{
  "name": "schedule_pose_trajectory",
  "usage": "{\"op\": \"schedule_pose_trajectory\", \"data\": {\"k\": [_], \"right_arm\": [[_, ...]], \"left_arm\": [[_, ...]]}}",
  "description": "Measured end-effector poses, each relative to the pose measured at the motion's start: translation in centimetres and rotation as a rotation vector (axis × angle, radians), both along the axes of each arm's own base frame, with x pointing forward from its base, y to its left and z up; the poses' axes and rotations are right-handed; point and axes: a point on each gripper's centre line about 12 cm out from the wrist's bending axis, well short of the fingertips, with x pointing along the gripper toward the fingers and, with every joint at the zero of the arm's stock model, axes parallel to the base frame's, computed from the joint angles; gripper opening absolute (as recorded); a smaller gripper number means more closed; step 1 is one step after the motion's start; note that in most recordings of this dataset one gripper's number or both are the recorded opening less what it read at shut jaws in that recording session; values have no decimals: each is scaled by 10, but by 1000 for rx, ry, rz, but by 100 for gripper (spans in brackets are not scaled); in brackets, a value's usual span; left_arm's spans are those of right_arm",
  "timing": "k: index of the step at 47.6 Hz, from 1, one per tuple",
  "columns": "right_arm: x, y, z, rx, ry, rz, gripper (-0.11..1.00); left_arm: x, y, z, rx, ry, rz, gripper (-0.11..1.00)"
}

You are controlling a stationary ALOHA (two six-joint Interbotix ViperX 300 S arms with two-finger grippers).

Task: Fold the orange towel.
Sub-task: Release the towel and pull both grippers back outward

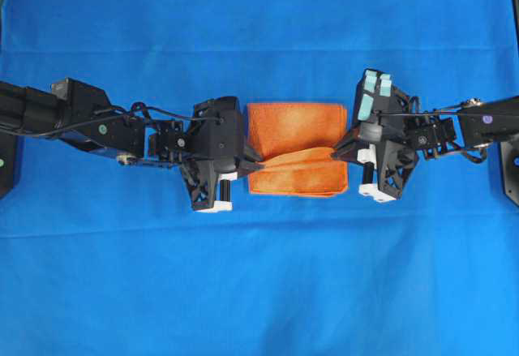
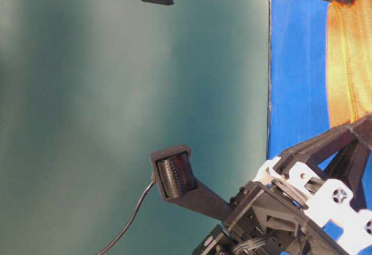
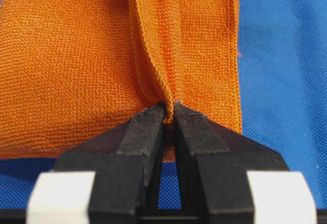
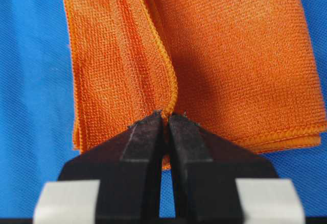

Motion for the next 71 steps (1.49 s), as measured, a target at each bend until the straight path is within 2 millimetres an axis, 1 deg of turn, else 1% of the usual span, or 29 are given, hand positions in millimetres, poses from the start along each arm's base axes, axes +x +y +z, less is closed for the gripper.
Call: {"op": "schedule_pose_trajectory", "data": {"k": [3,4,5,7,10,12,14,16,19,22,26,28,34,39,43,47,52,56,62,71], "right_arm": [[1,1,-2,0,8,3,4],[2,2,-3,0,9,6,7],[2,2,-4,2,12,7,10],[4,4,-4,2,12,11,21],[6,6,-3,4,9,15,41],[6,7,-4,4,12,19,53],[6,9,-3,7,9,21,60],[6,10,-3,7,9,25,61],[7,11,-2,9,6,26,57],[8,13,3,5,-6,33,56],[8,15,14,-3,-24,37,56],[6,16,21,-8,-32,36,56],[-2,16,46,-30,-63,29,56],[-13,13,67,-49,-97,17,56],[-26,11,79,-64,-121,13,56],[-43,10,91,-80,-163,12,56],[-64,8,105,-90,-228,6,56],[-82,7,116,-100,-280,-2,56],[-105,4,124,-121,-338,-12,56],[-133,2,115,-152,-397,-6,56]], "left_arm": [[0,0,0,0,-3,0,3],[0,0,0,-1,-5,1,3],[0,0,0,-1,-5,1,4],[1,0,0,-1,-6,1,7],[1,0,0,-1,-8,1,17],[1,0,0,-1,-9,1,27],[1,0,0,-1,-9,1,38],[1,0,0,-1,-8,1,50],[0,0,0,-1,-2,1,63],[-1,0,1,-1,8,1,71],[-3,0,10,-2,17,0,71],[-4,0,18,-2,15,-1,70],[-14,0,50,-4,3,-2,70],[-29,0,74,-3,-20,-5,70],[-43,0,94,2,-64,-9,70],[-58,0,106,0,-97,-8,70],[-82,0,118,2,-150,-8,70],[-100,0,123,2,-196,-8,70],[-127,1,131,4,-273,-7,70],[-168,1,139,7,-365,-7,70]]}}
